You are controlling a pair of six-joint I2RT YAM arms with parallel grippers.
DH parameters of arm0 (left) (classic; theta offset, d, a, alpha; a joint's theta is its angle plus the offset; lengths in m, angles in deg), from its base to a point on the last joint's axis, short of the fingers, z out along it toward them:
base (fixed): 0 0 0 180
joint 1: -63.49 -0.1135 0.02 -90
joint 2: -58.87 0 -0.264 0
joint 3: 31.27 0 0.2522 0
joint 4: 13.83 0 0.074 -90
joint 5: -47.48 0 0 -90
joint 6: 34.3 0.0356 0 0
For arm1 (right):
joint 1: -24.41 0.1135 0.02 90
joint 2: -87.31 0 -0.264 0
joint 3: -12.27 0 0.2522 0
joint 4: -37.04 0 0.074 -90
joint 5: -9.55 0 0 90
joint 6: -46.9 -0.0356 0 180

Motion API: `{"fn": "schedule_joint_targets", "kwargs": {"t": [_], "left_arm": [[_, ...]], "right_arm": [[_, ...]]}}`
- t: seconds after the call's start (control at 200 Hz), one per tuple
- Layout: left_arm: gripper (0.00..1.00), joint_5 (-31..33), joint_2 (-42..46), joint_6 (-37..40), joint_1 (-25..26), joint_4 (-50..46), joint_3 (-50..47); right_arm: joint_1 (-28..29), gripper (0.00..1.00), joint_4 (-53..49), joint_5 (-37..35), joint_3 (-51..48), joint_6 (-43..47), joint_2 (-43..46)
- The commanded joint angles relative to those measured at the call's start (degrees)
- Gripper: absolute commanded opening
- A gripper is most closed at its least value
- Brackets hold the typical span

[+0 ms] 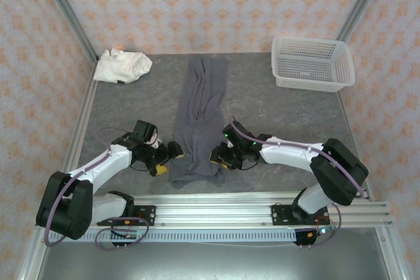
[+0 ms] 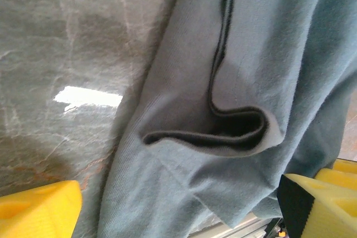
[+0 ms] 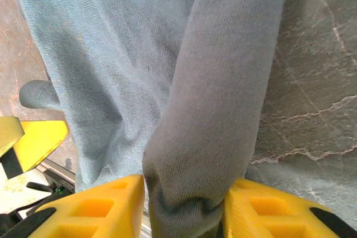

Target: Fold the inside-out t-shirt

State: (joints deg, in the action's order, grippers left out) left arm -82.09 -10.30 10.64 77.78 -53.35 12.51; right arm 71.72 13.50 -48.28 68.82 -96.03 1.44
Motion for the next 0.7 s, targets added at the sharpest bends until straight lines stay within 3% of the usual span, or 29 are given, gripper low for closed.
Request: {"fn": "schedule_joint_targets", "kwargs": {"t": [0.0, 0.165, 0.255, 0.43, 0.696], "left_arm": [[0.9, 1.78, -2.16, -0.56, 0.4, 1.67, -0.04], [0.77, 1.66, -5.43, -0.92, 0.97, 3.67, 0.03], [0.59, 1.78, -5.61, -1.47, 1.27, 4.85, 0.04], [0.42, 2.2, -8.74, -1.78, 2.13, 6.68, 0.55], [0.36, 2.99, -6.18, -5.61, 3.61, 11.7, 1.89]], "right_arm": [[-0.12, 0.38, 0.91, -2.63, 1.86, -0.78, -1.1], [-0.13, 0.3, 0.13, -4.35, 1.69, -2.07, -2.32], [-0.11, 0.28, -0.32, -4.6, 1.61, -2.14, -1.76], [-0.14, 0.25, -0.41, -4.22, 1.77, -2.18, -2.09], [-0.11, 0.25, -0.59, -4.32, 1.6, -2.27, -1.45]]}}
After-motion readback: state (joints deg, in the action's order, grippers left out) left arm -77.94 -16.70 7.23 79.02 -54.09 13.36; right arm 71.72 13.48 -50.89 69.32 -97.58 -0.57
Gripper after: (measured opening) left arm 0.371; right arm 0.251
